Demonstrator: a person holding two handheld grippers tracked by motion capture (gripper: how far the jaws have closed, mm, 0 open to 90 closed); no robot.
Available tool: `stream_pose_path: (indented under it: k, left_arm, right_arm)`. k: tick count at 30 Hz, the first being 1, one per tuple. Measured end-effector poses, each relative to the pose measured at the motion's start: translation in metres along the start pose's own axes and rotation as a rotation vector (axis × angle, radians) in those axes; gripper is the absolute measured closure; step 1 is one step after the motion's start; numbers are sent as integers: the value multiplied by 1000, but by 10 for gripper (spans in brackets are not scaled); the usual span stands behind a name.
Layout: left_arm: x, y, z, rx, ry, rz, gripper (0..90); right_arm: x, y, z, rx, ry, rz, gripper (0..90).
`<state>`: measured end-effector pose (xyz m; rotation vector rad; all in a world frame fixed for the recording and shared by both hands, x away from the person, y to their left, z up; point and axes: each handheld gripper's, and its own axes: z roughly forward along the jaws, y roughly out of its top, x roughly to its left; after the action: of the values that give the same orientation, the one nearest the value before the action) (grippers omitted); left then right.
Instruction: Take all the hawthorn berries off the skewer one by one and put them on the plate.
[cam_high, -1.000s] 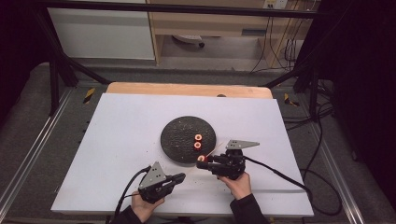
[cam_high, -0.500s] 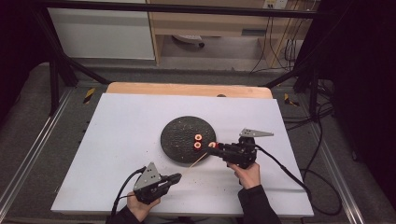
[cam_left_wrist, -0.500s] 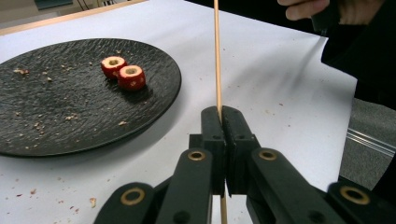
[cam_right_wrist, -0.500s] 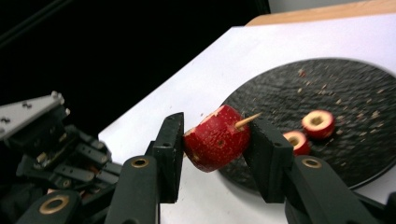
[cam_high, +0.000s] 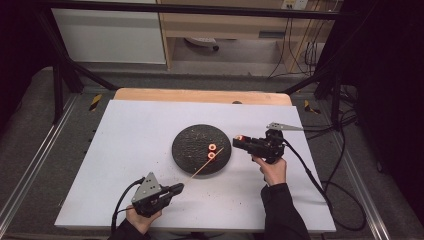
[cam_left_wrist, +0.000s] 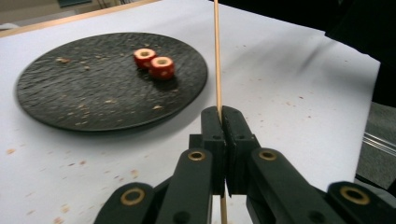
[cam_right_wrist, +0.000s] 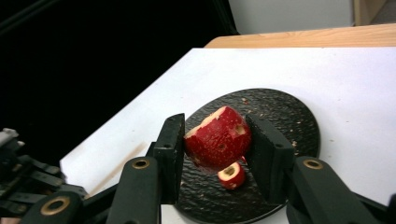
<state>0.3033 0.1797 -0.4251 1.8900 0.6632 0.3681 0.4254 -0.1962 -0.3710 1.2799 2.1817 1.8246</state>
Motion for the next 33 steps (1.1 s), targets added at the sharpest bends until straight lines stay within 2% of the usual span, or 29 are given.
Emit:
stream_pose_path:
  k: [5, 11, 16, 20, 26, 29, 33]
  left_arm:
    - [14, 2, -9, -22, 41, -31, 881]
    - [32, -1, -13, -16, 73, -75, 881]
    - [36, -2, -14, -9, 89, -83, 881]
    - [37, -2, -13, -3, 90, -91, 881]
    - [38, -2, -12, 2, 93, -96, 881]
    - [38, -2, -12, 4, 93, -96, 881]
    - [38, -2, -12, 7, 95, -94, 881]
  right_arm:
    - [3, -7, 24, 52, -14, -18, 595]
    - [9, -17, 63, 135, -34, -38, 594]
    - [13, -25, 93, 191, -47, -44, 593]
    - [14, -31, 110, 223, -58, -48, 593]
    - [18, -43, 129, 288, -74, -88, 592]
    - [18, -46, 131, 285, -69, -92, 586]
    - [19, -44, 129, 288, -75, -104, 521]
